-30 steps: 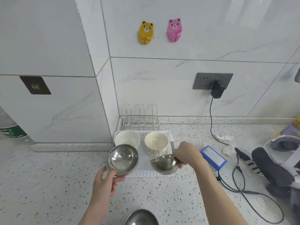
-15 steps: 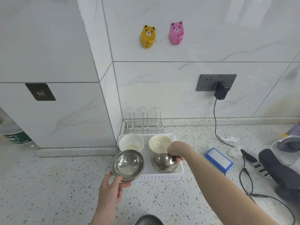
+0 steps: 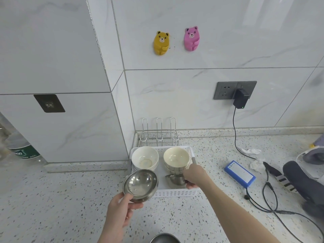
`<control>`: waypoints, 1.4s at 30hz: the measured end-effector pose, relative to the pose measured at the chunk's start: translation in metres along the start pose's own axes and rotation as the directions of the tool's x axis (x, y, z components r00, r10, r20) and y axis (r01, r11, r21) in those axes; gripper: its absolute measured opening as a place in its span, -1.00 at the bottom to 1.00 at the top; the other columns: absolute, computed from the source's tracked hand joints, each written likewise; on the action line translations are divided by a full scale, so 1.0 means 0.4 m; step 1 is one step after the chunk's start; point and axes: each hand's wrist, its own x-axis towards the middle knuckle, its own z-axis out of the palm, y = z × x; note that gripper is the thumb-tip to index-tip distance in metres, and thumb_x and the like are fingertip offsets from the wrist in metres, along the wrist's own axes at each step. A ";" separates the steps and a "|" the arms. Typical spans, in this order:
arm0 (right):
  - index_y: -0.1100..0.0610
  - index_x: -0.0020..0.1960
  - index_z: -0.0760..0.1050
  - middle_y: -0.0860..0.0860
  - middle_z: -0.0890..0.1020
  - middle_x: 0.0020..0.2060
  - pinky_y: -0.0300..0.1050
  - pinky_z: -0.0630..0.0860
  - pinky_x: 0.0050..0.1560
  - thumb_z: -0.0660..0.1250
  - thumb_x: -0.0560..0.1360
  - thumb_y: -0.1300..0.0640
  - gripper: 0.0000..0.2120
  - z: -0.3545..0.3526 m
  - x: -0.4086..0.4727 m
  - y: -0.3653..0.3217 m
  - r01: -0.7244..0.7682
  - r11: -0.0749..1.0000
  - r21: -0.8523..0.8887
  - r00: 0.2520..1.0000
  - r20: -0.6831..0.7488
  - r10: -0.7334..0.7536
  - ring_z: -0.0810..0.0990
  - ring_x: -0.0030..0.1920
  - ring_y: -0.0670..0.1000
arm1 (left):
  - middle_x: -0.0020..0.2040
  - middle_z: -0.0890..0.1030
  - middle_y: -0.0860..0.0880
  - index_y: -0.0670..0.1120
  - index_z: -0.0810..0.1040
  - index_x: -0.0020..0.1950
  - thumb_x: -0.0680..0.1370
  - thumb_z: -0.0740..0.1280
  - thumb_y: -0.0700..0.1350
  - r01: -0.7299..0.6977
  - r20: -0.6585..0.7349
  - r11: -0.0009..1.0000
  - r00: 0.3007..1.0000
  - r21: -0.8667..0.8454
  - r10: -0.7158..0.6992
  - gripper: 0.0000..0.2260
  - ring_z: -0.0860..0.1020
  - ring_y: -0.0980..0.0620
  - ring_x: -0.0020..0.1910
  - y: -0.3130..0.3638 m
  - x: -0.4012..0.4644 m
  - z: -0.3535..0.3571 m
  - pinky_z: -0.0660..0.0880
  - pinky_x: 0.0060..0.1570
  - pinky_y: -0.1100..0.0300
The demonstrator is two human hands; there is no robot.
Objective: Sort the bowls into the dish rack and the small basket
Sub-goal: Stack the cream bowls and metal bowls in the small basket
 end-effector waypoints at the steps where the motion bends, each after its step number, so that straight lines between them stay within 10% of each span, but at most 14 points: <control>1: 0.24 -0.07 0.51 0.00 0.59 -0.47 -0.24 0.41 -0.42 0.12 0.54 0.14 -0.76 -0.002 -0.007 0.003 0.025 0.999 -0.048 0.997 -0.065 -0.028 0.57 -0.47 -0.04 | -0.20 0.72 -0.22 -0.18 0.55 0.13 0.57 0.32 -0.09 0.008 0.007 1.000 1.000 0.013 -0.008 -0.80 0.33 0.09 -0.56 0.003 0.001 -0.002 0.15 -0.63 0.35; 5: 0.06 0.35 0.37 0.04 0.66 -0.02 -0.05 0.59 -0.09 0.10 0.59 -0.04 -0.62 0.010 -0.058 0.011 0.236 0.959 -0.155 0.906 -0.321 -0.275 0.64 -0.08 0.07 | -0.19 0.72 -0.22 -0.20 0.56 0.08 0.57 0.28 -0.13 0.081 0.029 0.996 0.996 0.035 -0.082 -0.82 0.31 0.12 -0.60 0.021 0.010 -0.011 0.14 -0.62 0.36; 9: -0.16 0.46 0.25 -0.15 0.57 0.14 0.01 0.65 -0.11 0.28 0.44 -0.28 -0.37 0.056 -0.137 0.013 0.544 0.764 0.347 0.828 -0.074 -0.556 0.68 -0.05 0.04 | -0.16 0.73 -0.23 -0.21 0.56 0.09 0.56 0.29 -0.13 0.178 0.046 0.984 0.983 0.013 -0.178 -0.81 0.29 0.12 -0.60 0.041 0.021 -0.012 0.12 -0.62 0.37; 13: -0.31 0.45 0.19 -0.17 0.33 0.39 -0.19 0.59 0.02 0.41 0.41 -0.25 -0.31 0.109 -0.145 0.020 0.652 0.709 0.267 0.719 0.080 -0.691 0.70 -0.02 0.00 | -0.15 0.72 -0.24 -0.21 0.54 0.12 0.57 0.30 -0.11 0.225 0.085 0.974 0.970 0.029 -0.226 -0.79 0.26 0.12 -0.60 0.055 0.036 -0.006 0.11 -0.64 0.37; 20: -0.14 0.16 0.45 -0.17 0.53 0.18 -0.16 0.58 -0.13 0.47 0.41 -0.14 -0.63 0.137 -0.126 0.013 0.592 0.719 0.364 0.756 0.056 -0.652 0.67 -0.34 -0.07 | -0.22 0.73 -0.15 -0.15 0.56 0.10 0.56 0.32 0.03 0.156 0.042 0.972 0.985 0.173 -0.166 -0.73 0.32 0.11 -0.58 0.064 0.041 -0.008 0.10 -0.59 0.36; 27: -0.19 0.18 0.46 -0.28 0.59 0.08 -0.15 0.47 0.13 0.38 0.35 -0.35 -0.53 0.152 -0.119 -0.001 0.595 0.785 0.172 0.802 -0.077 -0.592 0.52 0.13 -0.20 | -0.14 0.68 -0.08 0.12 0.42 0.23 0.64 0.18 0.12 -0.138 -0.067 0.925 0.983 0.354 0.172 -0.80 0.42 0.16 -0.53 0.066 0.058 0.007 0.24 -0.62 0.36; 42: -0.15 0.06 0.50 -0.19 0.65 -0.11 -0.21 0.48 -0.09 0.24 0.32 -0.48 -0.50 0.155 -0.101 -0.075 0.461 0.879 0.120 0.885 -0.138 -0.445 0.60 -0.07 -0.16 | -0.13 0.66 -0.08 0.02 0.54 0.16 0.58 0.23 0.25 -0.100 0.030 0.899 0.995 0.426 0.096 -0.64 0.46 0.20 -0.54 0.108 0.115 0.035 0.32 -0.57 0.33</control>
